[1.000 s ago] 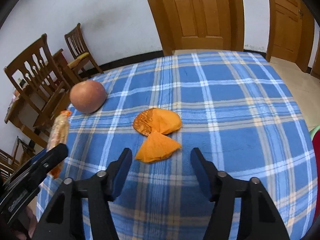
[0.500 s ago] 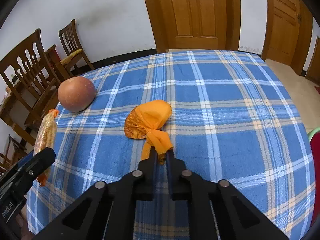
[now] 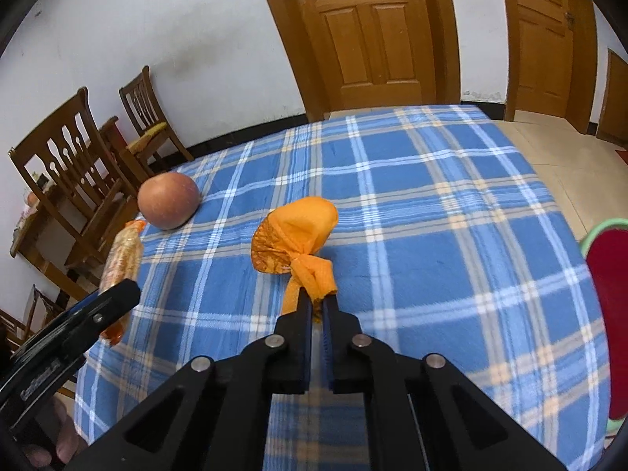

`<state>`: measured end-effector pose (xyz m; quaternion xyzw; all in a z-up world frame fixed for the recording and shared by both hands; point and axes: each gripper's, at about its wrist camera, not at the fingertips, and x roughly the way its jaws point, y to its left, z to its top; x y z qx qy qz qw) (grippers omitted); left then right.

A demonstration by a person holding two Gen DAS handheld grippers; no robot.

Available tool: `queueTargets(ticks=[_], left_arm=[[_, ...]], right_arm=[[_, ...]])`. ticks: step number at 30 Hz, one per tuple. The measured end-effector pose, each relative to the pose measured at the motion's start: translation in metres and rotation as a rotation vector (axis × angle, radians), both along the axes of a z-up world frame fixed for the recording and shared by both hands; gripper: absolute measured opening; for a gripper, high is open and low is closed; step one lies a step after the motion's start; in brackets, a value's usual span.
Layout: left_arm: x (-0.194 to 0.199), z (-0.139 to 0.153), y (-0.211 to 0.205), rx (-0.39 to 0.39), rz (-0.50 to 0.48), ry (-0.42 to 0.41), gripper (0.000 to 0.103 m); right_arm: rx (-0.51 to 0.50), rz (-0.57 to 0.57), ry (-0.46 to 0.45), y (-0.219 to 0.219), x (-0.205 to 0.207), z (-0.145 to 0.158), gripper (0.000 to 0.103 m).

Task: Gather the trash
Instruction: 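Carry the snack bag and orange wrapper over the red bucket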

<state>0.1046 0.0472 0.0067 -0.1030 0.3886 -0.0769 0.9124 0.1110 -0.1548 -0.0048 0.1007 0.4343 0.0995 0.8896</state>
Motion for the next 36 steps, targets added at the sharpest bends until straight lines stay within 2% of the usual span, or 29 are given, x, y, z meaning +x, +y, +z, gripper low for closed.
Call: queueTargets(ticks=[17,36], left_arm=[[-0.020,0.021,-0.043,-0.001,-0.087,-0.027,0.040],[-0.037,0.038,-0.098,-0.009,-0.194,-0.045,0.040]], right_arm=[[0.038,-0.088,-0.104,-0.056,-0.070,0.036,0.006],[0.048,-0.194,-0.171,-0.109,-0.115,0.053,0.006]])
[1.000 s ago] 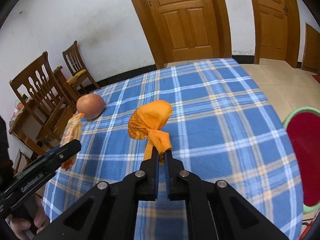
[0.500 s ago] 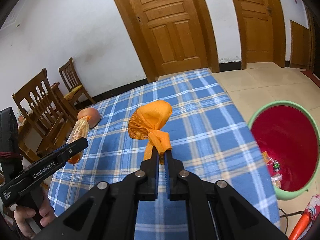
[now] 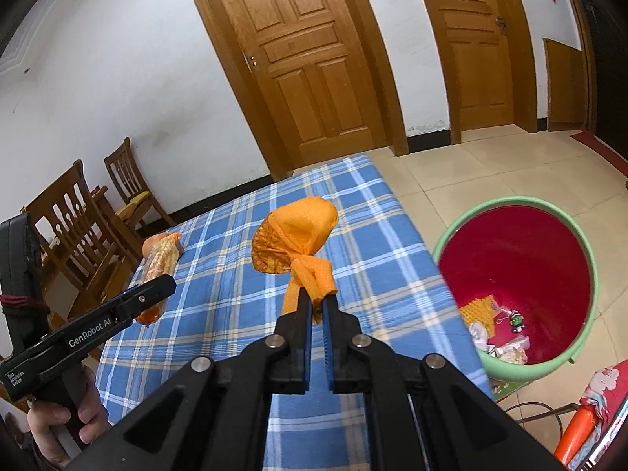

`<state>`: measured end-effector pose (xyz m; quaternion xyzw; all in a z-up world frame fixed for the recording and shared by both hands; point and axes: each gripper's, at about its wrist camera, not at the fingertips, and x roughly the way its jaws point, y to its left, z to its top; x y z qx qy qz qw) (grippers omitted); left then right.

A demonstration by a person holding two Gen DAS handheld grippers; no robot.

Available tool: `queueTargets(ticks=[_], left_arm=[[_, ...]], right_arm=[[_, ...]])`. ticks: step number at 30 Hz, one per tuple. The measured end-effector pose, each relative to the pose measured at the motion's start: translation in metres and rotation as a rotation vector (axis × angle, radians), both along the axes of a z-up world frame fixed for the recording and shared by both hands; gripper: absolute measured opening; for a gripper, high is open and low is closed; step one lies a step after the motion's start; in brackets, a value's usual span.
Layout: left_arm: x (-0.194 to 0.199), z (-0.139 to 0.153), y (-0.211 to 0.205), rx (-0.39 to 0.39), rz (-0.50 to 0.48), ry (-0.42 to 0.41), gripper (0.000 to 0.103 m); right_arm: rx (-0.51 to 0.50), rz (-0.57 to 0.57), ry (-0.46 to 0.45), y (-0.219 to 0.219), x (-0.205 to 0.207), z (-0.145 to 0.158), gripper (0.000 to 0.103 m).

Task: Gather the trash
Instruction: 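Carry the snack bag and orange wrapper over the red bucket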

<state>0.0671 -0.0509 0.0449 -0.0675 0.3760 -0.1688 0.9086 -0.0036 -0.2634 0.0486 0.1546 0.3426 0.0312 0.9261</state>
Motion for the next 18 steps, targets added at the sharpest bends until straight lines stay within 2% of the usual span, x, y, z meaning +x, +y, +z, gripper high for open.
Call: queueTargets(ticks=[18], left_arm=[[-0.001,0.002,-0.056,0.012,-0.095,0.007,0.040]], right_arm=[[0.015,-0.103,-0.023,-0.052,-0.023,0.001,0.006]])
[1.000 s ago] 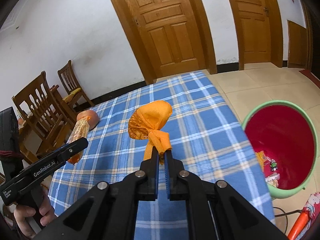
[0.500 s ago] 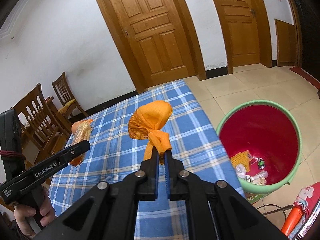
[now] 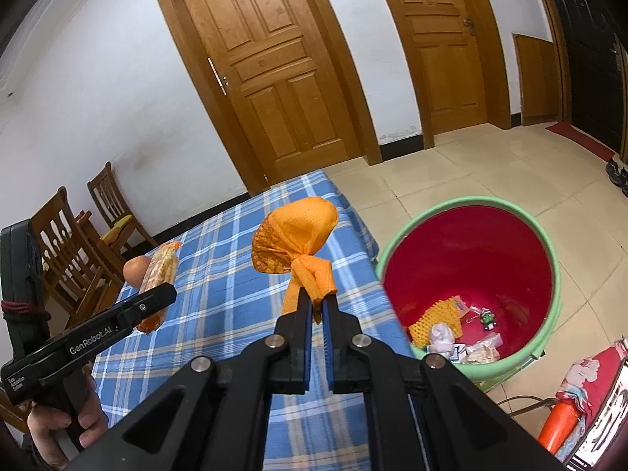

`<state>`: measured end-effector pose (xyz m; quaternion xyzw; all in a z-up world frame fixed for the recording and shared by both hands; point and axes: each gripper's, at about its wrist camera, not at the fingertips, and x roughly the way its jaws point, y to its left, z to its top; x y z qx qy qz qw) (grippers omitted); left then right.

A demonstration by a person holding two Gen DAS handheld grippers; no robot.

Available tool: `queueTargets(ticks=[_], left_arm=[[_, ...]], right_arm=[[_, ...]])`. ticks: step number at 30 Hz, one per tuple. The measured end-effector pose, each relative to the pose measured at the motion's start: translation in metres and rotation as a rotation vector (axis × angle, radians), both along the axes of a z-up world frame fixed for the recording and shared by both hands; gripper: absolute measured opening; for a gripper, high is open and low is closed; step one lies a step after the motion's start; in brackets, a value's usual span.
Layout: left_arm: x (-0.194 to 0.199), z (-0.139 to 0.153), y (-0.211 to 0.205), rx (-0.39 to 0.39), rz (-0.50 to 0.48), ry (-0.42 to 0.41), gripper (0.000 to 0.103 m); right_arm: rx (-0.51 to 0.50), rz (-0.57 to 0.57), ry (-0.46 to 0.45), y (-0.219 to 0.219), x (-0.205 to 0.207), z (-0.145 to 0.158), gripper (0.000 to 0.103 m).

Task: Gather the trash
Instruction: 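Carry the snack bag and orange wrapper over the red bucket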

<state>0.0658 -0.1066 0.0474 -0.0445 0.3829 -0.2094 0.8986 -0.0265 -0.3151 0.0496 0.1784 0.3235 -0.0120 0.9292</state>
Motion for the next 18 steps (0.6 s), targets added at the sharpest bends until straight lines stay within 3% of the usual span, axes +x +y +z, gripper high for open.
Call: queueTargets(ticks=[18], left_arm=[[0.003,-0.004,-0.060,0.025,-0.119,-0.005,0.040]], right_arm=[[0.037,-0.111,0.044,-0.047,-0.007,-0.019,0.007]])
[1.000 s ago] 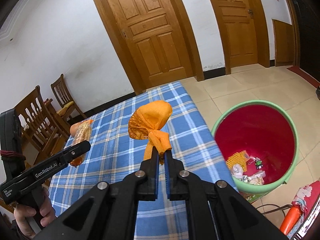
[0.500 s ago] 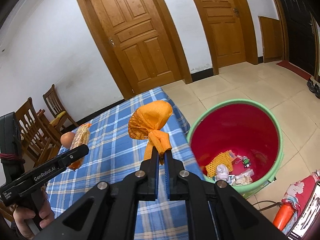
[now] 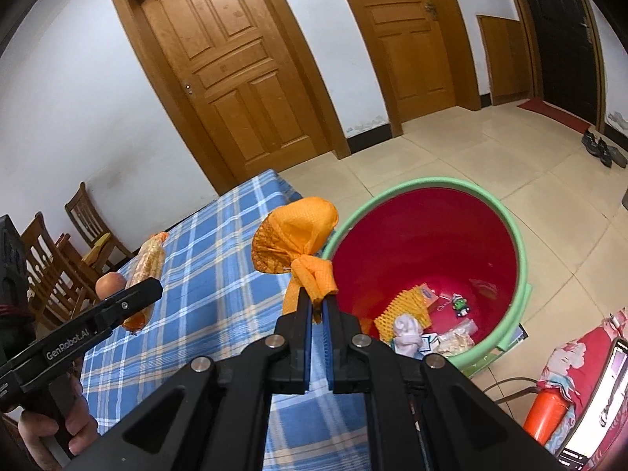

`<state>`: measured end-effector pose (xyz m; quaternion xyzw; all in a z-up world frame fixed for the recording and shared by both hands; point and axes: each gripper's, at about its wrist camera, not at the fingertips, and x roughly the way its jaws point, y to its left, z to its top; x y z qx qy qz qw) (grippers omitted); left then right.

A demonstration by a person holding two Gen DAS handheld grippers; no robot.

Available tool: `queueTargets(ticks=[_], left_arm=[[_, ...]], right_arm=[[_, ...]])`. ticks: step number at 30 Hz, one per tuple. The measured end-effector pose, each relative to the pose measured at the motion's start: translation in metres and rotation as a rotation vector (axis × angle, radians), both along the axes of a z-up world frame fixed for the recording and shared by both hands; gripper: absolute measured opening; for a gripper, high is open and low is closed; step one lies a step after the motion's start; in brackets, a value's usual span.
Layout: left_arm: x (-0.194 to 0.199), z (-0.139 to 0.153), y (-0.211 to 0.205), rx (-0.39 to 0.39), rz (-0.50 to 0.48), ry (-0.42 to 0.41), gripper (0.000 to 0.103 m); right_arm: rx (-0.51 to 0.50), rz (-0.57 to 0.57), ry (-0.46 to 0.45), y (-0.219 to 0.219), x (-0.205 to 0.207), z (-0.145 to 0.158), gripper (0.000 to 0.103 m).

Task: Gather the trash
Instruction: 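Carry the snack bag and orange wrapper over the red bucket, then open both grippers to drop the snack bag and wrapper into the bucket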

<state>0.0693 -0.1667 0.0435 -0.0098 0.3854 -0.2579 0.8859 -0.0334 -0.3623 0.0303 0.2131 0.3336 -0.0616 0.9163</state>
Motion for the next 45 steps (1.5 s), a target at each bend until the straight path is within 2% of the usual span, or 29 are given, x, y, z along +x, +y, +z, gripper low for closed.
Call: queueTargets(ticks=[15,35,43,45], left_arm=[[0.008,-0.009,-0.051,0.028,-0.095,0.011,0.040],[0.018,-0.024,-0.091,0.043,-0.167,0.030,0.040],[0.018,-0.027,-0.100,0.047,-0.180,0.035,0.040],[0.018,-0.028,-0.103,0.049,-0.186,0.036,0.040]], right_arm=[[0.041,-0.109,0.050,-0.042,-0.004,-0.021,0.007],[0.085,-0.165,0.108,-0.069,0.004,-0.047,0.011],[0.100,-0.176,0.096,-0.074,0.001,-0.048,0.023],[0.104,-0.179,0.091,-0.075,0.000,-0.047,0.030]])
